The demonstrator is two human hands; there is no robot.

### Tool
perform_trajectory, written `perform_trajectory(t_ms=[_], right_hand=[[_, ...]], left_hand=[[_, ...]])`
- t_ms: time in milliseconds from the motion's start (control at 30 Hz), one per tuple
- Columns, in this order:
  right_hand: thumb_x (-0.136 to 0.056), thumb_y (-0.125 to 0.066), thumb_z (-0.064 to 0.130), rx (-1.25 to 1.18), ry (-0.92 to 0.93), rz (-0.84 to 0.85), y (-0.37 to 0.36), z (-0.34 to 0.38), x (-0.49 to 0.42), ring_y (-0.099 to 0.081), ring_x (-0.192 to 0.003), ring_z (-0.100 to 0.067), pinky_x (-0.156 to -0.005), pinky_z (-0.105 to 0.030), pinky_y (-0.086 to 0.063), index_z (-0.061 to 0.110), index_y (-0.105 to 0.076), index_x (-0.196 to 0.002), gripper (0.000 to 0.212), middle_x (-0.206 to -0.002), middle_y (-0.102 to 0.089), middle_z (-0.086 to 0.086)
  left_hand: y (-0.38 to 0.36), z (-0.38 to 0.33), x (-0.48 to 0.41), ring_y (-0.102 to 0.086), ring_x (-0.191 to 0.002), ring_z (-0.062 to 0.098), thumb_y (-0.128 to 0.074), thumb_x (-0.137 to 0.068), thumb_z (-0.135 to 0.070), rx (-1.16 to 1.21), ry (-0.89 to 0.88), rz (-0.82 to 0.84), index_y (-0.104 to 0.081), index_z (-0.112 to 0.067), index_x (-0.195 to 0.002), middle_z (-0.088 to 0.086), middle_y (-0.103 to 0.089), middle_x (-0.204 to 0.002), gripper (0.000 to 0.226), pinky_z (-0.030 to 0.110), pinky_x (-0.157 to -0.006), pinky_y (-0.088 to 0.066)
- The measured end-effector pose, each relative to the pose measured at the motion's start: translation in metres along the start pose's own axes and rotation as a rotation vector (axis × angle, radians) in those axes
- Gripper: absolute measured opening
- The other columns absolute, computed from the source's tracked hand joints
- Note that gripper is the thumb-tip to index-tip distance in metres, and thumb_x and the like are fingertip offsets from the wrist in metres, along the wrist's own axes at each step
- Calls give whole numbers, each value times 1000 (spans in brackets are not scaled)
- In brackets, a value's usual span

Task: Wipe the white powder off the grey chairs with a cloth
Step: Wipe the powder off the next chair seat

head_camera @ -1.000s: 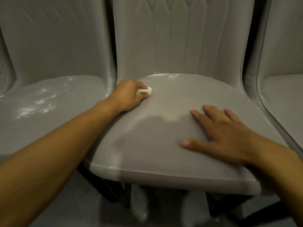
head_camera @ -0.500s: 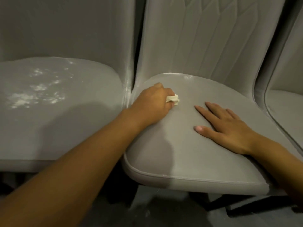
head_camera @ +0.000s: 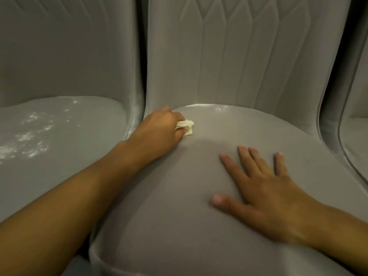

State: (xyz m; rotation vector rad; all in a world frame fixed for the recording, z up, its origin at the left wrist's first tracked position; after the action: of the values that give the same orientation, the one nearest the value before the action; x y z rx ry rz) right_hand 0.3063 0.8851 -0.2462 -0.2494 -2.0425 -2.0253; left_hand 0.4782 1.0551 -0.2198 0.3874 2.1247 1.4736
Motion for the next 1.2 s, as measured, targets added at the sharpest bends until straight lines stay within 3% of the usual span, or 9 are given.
perform_trajectory(t_ms=[267,467,533,633,733,900,1033,1100,1200], right_hand=[[-66,10,93,-48,85,43,-3,-2,-2,37,-145,-28,-111,-67,20,41,41,-141,96,-157,39,-8],[-74,5,92,-30,109,-46,-2,-4,-1,32,-147,-31,-111,-70,15,36,35,-147,96,-159,33,-12],[-78,0,92,-51,109,-106,-4,0,-3,19,-151,-39,-110,-75,7,37,16,-155,96,-163,18,-20],[-87,-20,86,-133,58,-152,-5,-3,-4,-41,-137,-49,-97,-80,-30,24,-49,-147,92,-149,-43,-29],[-87,-24,85,-136,8,-222,-10,-3,-9,-55,-125,-48,-90,-78,-40,18,-63,-135,91,-136,-56,-29],[-88,-24,84,-74,-21,-251,-12,-2,-9,-55,-127,-45,-91,-75,-42,21,-60,-137,88,-138,-56,-27],[-88,-25,85,-54,8,-250,-9,-2,-6,-52,-131,-44,-100,-67,-28,22,-57,-141,88,-141,-53,-26],[-88,-24,85,-73,23,-248,-6,-1,-5,-50,-133,-44,-102,-67,-29,25,-55,-143,88,-144,-51,-26],[-81,-8,92,-54,50,-173,0,1,-4,1,-153,-38,-116,-70,-6,42,-3,-158,91,-166,0,-19]], left_hand=[[-24,-12,-73,-57,-106,46,-53,-103,-31,-269,119,-68,-61,-11,-129,19,-51,-125,34,53,-90,-49],[-26,-5,-68,-59,-102,45,-51,-103,-40,-296,86,-97,-65,-15,-126,17,-57,-117,37,45,-82,-45],[-23,-5,-63,-60,-98,46,-48,-104,-45,-325,91,-107,-65,-16,-123,17,-58,-113,39,45,-79,-45],[-20,0,-64,-61,-98,45,-49,-102,-43,-347,155,-118,-67,-14,-117,16,-60,-112,36,47,-80,-49],[-24,-10,-85,-61,-103,45,-54,-101,-29,-352,218,-119,-68,-8,-109,18,-63,-114,26,47,-83,-50],[-50,-59,-115,-59,-115,44,-57,-100,-32,-146,82,-34,-72,-17,-116,18,-67,-122,27,42,-90,-48],[-51,-55,-98,-61,-105,41,-56,-96,-43,-12,-86,58,-67,-34,-82,7,-67,-102,19,38,-76,-46],[-41,-34,-86,-63,-104,40,-53,-94,-48,-78,-70,71,-69,-33,-92,5,-69,-105,23,40,-78,-50],[-23,1,-72,-63,-106,40,-52,-100,-42,-337,50,-3,-70,-26,-116,9,-66,-120,29,42,-84,-50]])
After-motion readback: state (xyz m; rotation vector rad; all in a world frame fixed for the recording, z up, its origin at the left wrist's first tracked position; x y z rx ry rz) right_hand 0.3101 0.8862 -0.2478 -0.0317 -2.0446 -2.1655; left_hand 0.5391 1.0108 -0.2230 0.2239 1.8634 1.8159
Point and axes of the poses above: each hand's wrist, its own x-axis away from the middle knuckle, its own y-axis out of the back of the hand, z = x × y, the point moved 6 cm from there along -x, towards the middle knuckle
